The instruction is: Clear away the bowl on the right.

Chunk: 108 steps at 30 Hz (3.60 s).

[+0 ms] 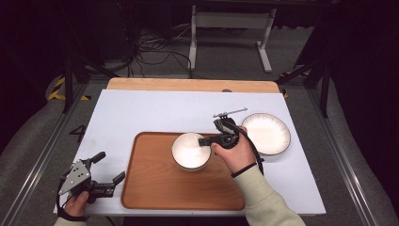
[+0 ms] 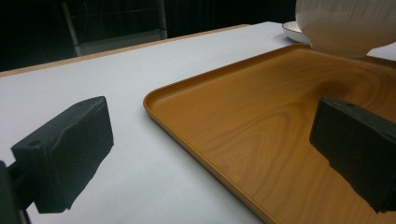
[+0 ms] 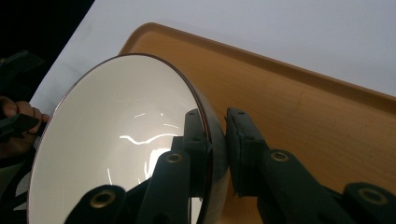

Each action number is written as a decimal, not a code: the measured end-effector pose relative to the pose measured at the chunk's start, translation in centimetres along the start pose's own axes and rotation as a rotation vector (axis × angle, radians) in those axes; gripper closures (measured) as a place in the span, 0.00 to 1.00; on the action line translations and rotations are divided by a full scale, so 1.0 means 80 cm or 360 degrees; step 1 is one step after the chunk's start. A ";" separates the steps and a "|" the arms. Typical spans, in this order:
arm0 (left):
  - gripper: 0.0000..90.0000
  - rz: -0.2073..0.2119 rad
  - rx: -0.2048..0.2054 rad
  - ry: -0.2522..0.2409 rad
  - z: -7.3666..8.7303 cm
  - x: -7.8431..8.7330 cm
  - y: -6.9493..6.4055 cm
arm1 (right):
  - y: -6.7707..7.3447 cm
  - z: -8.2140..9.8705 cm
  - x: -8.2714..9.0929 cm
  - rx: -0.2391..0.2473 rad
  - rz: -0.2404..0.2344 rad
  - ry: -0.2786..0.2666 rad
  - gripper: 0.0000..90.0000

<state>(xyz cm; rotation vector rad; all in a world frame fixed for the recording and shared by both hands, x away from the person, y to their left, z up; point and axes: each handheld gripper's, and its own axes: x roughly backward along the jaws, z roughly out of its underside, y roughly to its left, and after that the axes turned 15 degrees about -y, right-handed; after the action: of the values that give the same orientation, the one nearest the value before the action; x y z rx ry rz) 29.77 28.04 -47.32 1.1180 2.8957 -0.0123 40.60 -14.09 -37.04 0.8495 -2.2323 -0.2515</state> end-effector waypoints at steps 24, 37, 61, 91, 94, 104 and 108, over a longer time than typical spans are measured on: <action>0.00 0.0004 -0.0007 0.0006 0.000 0.000 0.000 | -0.004 0.036 -0.037 -0.0014 0.0006 0.0100 0.88; 0.00 0.0002 -0.0007 0.0007 0.000 0.000 0.000 | -0.003 0.041 -0.043 -0.0007 0.0017 0.0121 0.87; 0.00 0.0005 0.0000 0.0012 0.000 0.000 0.001 | -0.001 0.039 -0.032 0.0267 -0.0069 -0.0117 0.59; 0.00 -0.0001 0.0000 0.0018 0.000 -0.001 0.000 | 0.001 0.049 0.037 0.0864 -0.0349 -0.0829 0.30; 0.00 0.0000 -0.0001 0.0019 0.000 -0.001 0.000 | 0.000 0.050 0.041 0.0874 -0.0348 -0.0840 0.30; 0.00 0.0004 -0.0006 0.0015 0.000 -0.002 -0.001 | -0.024 0.056 0.082 0.0861 -0.0275 -0.0911 0.29; 0.00 0.0004 -0.0006 0.0021 0.000 -0.002 -0.001 | -0.035 0.059 0.098 0.0849 -0.0242 -0.0938 0.29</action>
<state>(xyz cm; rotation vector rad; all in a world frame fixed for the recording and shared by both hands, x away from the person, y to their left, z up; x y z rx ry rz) 29.84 27.90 -47.29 1.1256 2.9042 0.0007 34.66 -21.58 -37.13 1.3682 -2.8473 0.0439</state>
